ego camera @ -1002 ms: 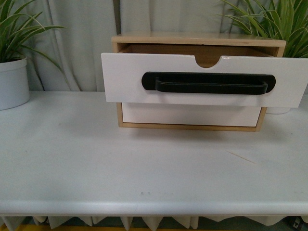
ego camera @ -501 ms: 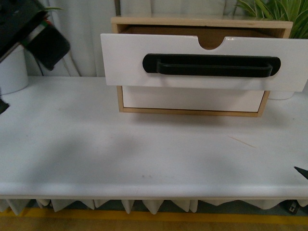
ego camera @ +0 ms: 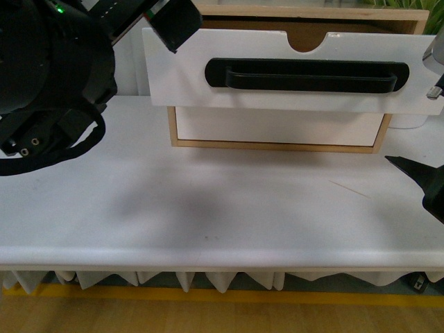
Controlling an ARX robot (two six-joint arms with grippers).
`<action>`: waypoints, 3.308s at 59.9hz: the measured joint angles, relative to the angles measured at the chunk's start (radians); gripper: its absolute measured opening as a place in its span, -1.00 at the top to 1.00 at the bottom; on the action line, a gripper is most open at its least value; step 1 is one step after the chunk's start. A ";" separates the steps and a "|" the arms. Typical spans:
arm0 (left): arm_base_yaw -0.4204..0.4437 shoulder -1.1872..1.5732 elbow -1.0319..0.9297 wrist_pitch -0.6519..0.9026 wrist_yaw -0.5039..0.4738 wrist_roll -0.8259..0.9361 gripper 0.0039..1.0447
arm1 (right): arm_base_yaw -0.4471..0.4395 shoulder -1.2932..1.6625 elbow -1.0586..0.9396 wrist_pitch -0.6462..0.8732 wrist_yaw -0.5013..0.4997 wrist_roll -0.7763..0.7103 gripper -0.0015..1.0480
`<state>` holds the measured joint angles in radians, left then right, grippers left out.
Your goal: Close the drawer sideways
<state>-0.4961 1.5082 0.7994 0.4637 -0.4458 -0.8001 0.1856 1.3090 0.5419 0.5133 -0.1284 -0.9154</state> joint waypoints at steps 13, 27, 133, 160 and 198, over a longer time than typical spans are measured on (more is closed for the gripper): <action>-0.031 0.030 0.036 -0.006 0.023 0.036 -0.89 | 0.019 0.037 0.066 -0.015 0.004 0.014 -0.83; -0.050 0.051 0.061 -0.011 0.030 0.064 -0.89 | 0.032 0.089 0.118 -0.021 0.017 0.022 -0.83; 0.076 0.385 0.425 -0.054 0.148 0.153 -0.89 | -0.020 0.470 0.496 -0.040 -0.005 0.074 -0.83; 0.147 -0.076 -0.089 -0.014 0.026 0.163 -0.89 | -0.042 -0.059 0.094 -0.090 0.002 0.225 -0.83; 0.116 -0.777 -0.582 -0.355 -0.318 0.148 -0.89 | -0.211 -0.893 -0.330 -0.405 0.053 0.611 -0.83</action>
<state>-0.3801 0.7315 0.2172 0.1085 -0.7639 -0.6525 -0.0250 0.4160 0.2123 0.1081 -0.0753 -0.3046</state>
